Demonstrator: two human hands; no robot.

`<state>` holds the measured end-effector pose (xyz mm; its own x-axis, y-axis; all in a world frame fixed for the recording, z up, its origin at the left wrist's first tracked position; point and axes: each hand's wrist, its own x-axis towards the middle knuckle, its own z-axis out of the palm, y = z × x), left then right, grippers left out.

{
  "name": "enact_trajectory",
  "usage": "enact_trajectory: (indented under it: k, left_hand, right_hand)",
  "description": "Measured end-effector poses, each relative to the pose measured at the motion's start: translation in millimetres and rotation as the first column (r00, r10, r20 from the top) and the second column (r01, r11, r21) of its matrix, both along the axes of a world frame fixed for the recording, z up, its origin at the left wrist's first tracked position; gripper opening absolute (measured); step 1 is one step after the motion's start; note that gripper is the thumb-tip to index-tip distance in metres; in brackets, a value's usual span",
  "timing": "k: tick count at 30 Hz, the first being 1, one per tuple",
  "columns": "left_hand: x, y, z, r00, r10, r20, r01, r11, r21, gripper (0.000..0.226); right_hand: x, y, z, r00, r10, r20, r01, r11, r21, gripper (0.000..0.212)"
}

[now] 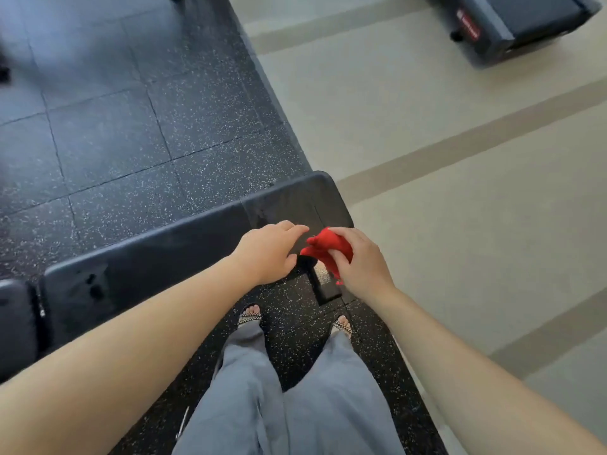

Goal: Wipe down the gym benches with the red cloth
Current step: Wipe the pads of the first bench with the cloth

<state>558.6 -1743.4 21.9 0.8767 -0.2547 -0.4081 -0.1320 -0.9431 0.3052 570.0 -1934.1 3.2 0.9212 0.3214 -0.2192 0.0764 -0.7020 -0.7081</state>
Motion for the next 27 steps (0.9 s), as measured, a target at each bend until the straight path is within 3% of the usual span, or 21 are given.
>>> enact_trajectory:
  k: [6,15,18,22,24,27]
  left_hand:
    - [23.5,-24.8,-31.6,0.988,0.153,-0.016,-0.152,0.987,0.056,0.055]
    - [77.7,-28.5,-143.6,0.959,0.282,0.023,-0.283,0.959,0.007,0.052]
    - [98.4,-28.0,-197.9,0.948,0.305,0.094,-0.305,0.952,-0.023,0.05]
    - [102.7,-27.1,-268.3,0.93,0.317,0.186,-0.312,0.948,-0.056,0.051]
    - [98.8,-28.2,-297.4,0.928,0.296,0.225,-0.294,0.955,-0.043,0.052]
    - [95.6,-29.2,-329.1,0.922,0.289,0.257,-0.298,0.954,-0.002,0.055]
  right_hand:
    - [52.1,-29.4,-34.9,0.992,0.127,-0.001,-0.127,0.992,0.011,0.03]
    - [141.5,-19.2,-150.3,0.982,0.115,0.148,-0.122,0.992,0.041,0.031]
    - [155.7,-11.9,-207.3,0.956,0.193,0.223,-0.193,0.981,-0.021,0.035]
    - [142.3,-13.5,-283.4,0.916,0.371,0.156,-0.331,0.915,-0.232,0.053]
    - [136.9,-15.7,-308.0,0.91,0.372,0.184,-0.302,0.897,-0.323,0.066]
    - [137.8,-12.8,-331.4,0.922,0.338,0.191,-0.264,0.906,-0.33,0.072]
